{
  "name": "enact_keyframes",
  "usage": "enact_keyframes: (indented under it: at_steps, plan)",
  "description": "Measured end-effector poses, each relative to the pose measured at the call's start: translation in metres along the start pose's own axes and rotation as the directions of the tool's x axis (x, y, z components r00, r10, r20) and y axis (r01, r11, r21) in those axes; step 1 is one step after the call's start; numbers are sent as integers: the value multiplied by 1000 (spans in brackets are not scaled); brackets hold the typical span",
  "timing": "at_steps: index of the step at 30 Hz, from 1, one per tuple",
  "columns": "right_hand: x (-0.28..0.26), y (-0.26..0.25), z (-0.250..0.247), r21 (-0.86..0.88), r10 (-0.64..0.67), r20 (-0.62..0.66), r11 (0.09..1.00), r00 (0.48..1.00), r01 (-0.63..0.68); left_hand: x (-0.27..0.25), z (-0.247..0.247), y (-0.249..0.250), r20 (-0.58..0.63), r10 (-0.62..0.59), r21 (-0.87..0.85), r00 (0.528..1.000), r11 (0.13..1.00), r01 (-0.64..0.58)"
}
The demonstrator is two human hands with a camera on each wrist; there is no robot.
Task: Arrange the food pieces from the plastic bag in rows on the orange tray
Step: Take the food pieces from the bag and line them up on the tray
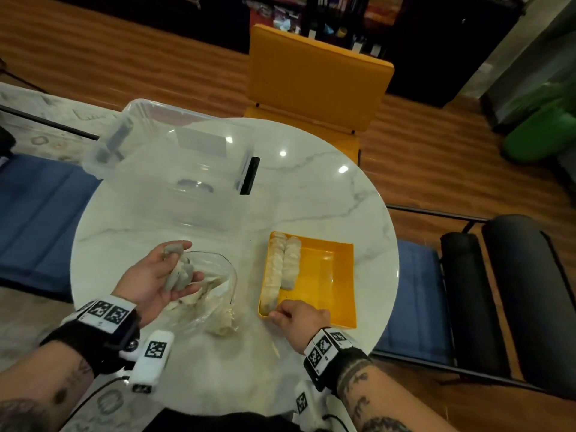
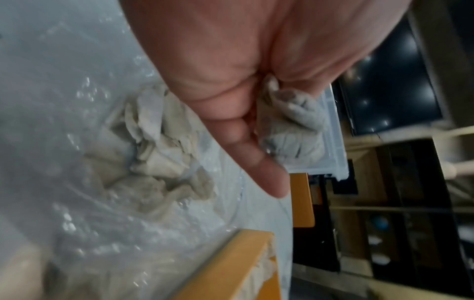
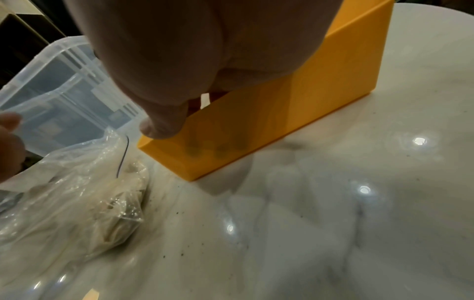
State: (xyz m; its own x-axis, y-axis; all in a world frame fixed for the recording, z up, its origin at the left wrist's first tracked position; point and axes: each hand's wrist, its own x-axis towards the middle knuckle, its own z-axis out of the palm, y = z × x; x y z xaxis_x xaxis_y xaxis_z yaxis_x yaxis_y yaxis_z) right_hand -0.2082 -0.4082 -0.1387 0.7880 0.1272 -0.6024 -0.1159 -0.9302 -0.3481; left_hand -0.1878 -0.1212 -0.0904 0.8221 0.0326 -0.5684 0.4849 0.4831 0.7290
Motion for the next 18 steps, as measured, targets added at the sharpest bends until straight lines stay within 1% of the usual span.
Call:
enact_keyframes:
  at_steps: [2, 4, 6, 9, 11, 13, 14, 16, 18]
  plan:
    - [-3, -3, -3, -1, 3, -5, 1000, 1000, -3, -4, 4, 6, 23, -73, -106, 997, 992, 75]
    - [-6, -6, -4, 2, 25, 4, 1000, 1000, -25, -8, 13, 11, 74, -153, -144, 985, 976, 163]
    - [-11, -10, -7, -8, 45, 9, 999, 999, -45, -12, 23, 14, 107, -192, -150, 976, 967, 207]
    - [-16, -17, -11, -14, 71, -7, 997, 997, -71, -12, 38, 15, 86, -159, -22, 984, 987, 161]
    - [-22, -22, -15, -29, 67, -63, 997, 996, -69, -12, 48, 12, 102, -133, 79, 986, 989, 126]
    - [-28, -30, -24, -14, 36, -141, 999, 989, -38, -13, 56, 10, 117, -121, 141, 986, 985, 104]
    - [-32, -35, -30, 25, 13, -174, 1000, 985, -9, -15, 60, 10, 122, -121, 163, 985, 981, 100]
    - [-36, -47, -43, 167, -41, -233, 983, 972, 81, -18, 69, 9, 149, -113, 202, 982, 976, 82]
    - [-39, -62, -54, 362, -71, -297, 915, 952, 181, -19, 79, 6, 172, -100, 226, 980, 972, 60]
